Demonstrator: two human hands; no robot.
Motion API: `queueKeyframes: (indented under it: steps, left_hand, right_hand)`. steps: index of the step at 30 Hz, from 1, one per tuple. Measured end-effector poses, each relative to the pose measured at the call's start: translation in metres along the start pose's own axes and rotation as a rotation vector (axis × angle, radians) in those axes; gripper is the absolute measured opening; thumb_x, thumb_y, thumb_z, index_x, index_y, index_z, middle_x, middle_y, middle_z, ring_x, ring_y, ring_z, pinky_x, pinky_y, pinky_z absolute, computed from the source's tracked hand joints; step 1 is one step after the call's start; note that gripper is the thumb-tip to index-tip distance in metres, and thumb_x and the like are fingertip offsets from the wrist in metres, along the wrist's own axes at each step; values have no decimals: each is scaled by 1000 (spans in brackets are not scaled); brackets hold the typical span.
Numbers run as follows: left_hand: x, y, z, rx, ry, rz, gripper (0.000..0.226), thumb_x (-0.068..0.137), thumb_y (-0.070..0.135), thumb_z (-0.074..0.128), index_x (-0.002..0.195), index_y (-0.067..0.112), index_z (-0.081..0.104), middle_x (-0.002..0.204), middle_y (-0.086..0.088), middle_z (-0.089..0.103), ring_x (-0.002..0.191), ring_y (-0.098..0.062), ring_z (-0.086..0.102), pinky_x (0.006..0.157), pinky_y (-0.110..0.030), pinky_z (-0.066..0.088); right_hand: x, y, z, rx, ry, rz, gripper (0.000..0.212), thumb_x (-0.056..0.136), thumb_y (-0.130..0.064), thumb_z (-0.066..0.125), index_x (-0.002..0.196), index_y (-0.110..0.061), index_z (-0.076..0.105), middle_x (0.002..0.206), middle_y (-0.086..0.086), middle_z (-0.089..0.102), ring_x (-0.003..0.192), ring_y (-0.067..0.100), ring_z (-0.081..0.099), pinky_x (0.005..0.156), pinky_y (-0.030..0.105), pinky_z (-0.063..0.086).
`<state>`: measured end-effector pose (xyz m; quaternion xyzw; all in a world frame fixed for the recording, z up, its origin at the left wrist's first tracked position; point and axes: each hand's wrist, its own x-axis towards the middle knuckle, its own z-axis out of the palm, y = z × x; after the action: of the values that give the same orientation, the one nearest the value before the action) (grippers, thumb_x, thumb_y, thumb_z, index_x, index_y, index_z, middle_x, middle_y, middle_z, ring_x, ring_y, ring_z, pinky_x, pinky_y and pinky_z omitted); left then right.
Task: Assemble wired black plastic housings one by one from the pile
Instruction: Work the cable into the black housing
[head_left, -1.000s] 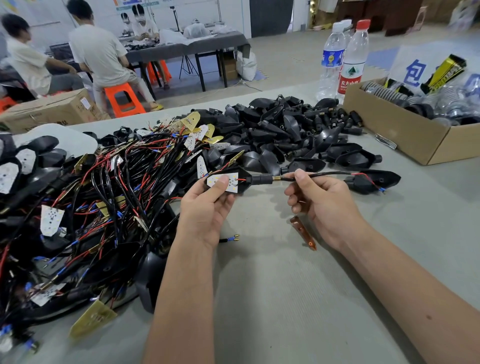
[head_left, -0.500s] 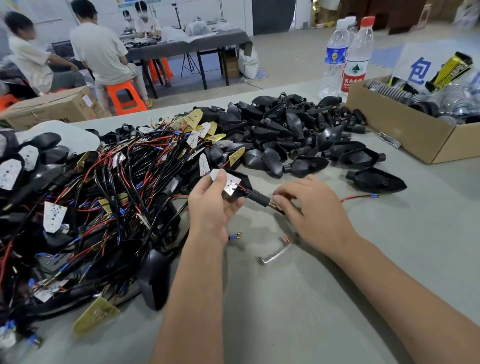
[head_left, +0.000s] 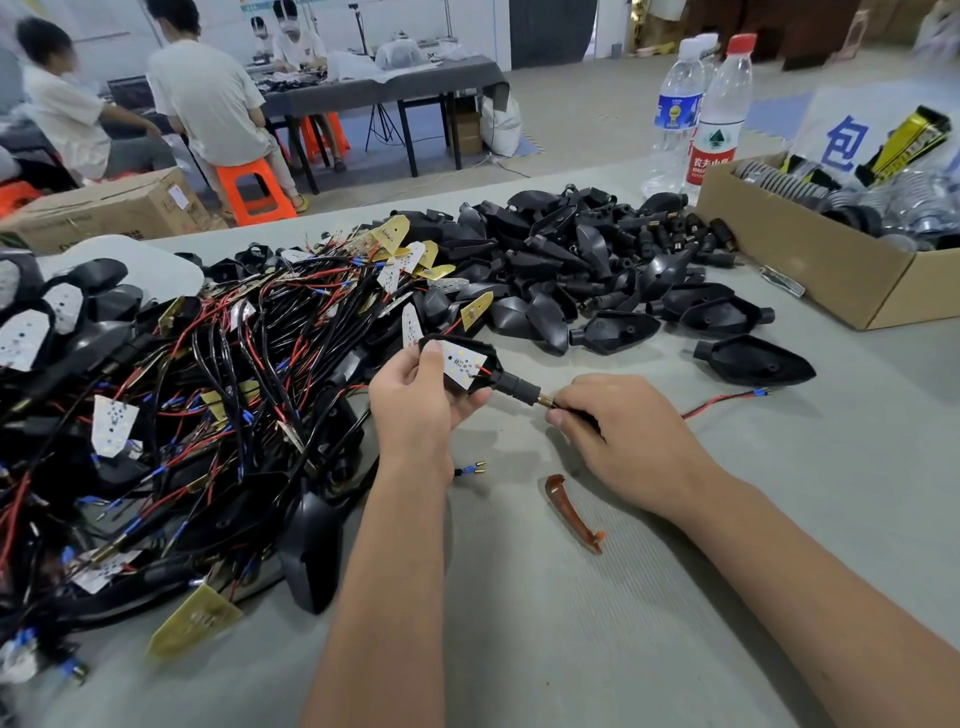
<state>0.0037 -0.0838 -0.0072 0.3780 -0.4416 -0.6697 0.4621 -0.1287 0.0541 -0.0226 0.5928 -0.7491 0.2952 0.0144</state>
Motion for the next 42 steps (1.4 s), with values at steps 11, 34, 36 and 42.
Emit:
queueKeyframes:
  steps: [11,34,36,42]
  left_hand:
    - [6,10,-12,-55,77,32,19,105,14,59,91,3,66,92,-14,69,77,-25,69,57,-26,59]
    - [17,18,-28,-142,235,128,24,105,14,58,82,10,59,76,-5,65,59,-13,63,55,-23,57]
    - [18,19,-29,-143,237,125,23,105,14,58,82,10,60,77,-5,65,58,-13,64,55,-23,57]
    - [18,19,-32,-126,241,113,22,105,16,59,85,8,60,79,-5,65,61,-14,64,58,-23,58]
  right_hand:
    - [-2,0,-9,47,24,-2,35,102,-46,48,99,-24,75,87,-11,72,83,10,63,75,38,50]
    - [-7,38,-43,132,-83,95,23,104,-16,58,95,-20,80,71,-21,58,78,-6,55,70,14,34]
    - [-9,38,-45,215,-94,102,23,103,-17,59,96,-24,80,62,-20,55,67,0,52,64,14,35]
    - [-10,46,-47,294,-156,169,27,105,-17,55,99,-31,78,58,-4,46,54,7,38,55,24,30]
